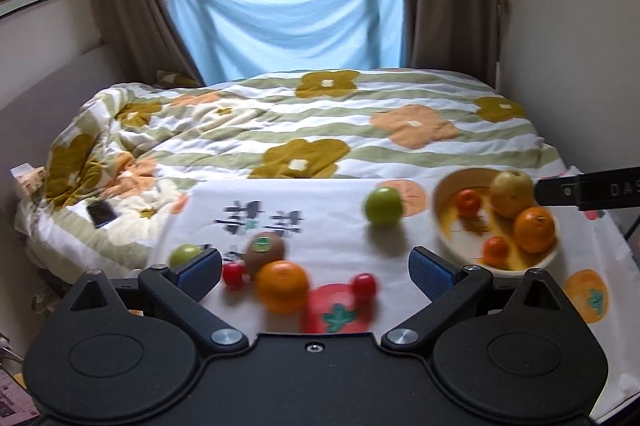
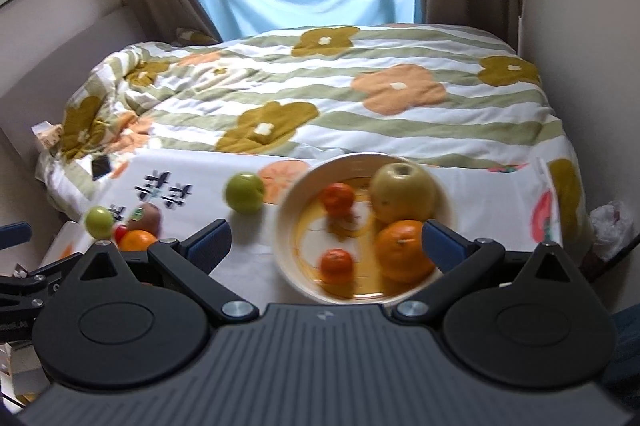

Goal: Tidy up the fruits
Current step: 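Withdraw both tools from the bowl toward the remaining fruits, then grasp the large green apple with the left tool while the right tool grasps the large orange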

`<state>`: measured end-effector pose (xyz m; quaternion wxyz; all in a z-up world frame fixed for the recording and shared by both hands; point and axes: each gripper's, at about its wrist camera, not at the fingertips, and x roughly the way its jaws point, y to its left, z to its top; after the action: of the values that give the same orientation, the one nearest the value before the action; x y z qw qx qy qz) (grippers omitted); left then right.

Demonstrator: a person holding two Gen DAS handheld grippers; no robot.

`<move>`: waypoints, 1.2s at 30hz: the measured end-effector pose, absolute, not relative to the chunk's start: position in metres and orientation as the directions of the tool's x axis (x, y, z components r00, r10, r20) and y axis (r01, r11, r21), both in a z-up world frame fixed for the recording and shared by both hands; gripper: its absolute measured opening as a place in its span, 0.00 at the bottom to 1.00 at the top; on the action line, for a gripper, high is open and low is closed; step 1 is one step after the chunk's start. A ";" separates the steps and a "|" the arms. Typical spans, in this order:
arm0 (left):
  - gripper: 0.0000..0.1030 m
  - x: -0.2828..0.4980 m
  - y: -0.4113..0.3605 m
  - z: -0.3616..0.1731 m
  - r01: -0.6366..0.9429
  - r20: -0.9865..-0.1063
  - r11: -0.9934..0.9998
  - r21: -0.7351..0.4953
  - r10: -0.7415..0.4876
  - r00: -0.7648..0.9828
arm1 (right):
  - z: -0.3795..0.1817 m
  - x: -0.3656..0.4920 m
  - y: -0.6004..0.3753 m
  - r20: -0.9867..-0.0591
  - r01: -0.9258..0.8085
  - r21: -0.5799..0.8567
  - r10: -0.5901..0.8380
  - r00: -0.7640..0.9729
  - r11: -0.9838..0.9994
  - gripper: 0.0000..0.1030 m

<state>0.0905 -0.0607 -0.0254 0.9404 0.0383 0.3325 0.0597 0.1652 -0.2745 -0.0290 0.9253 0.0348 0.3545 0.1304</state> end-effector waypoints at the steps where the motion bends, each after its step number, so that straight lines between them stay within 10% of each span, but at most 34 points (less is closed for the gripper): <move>1: 0.98 0.090 -0.052 -0.026 -0.090 -0.622 0.990 0.113 0.141 0.770 | -0.028 0.162 -0.265 -0.646 -0.218 0.154 0.265 0.716 0.964 1.00; 36: 0.86 0.182 0.128 -0.126 0.350 -0.756 0.901 0.256 -0.039 0.653 | -0.118 0.179 -0.046 -0.760 -0.011 0.240 0.195 0.620 0.971 1.00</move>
<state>0.1822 0.1284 -0.1257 0.8883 0.1936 0.4019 -0.1093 0.1786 -0.0458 -0.1181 0.8938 0.1062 0.4320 0.0576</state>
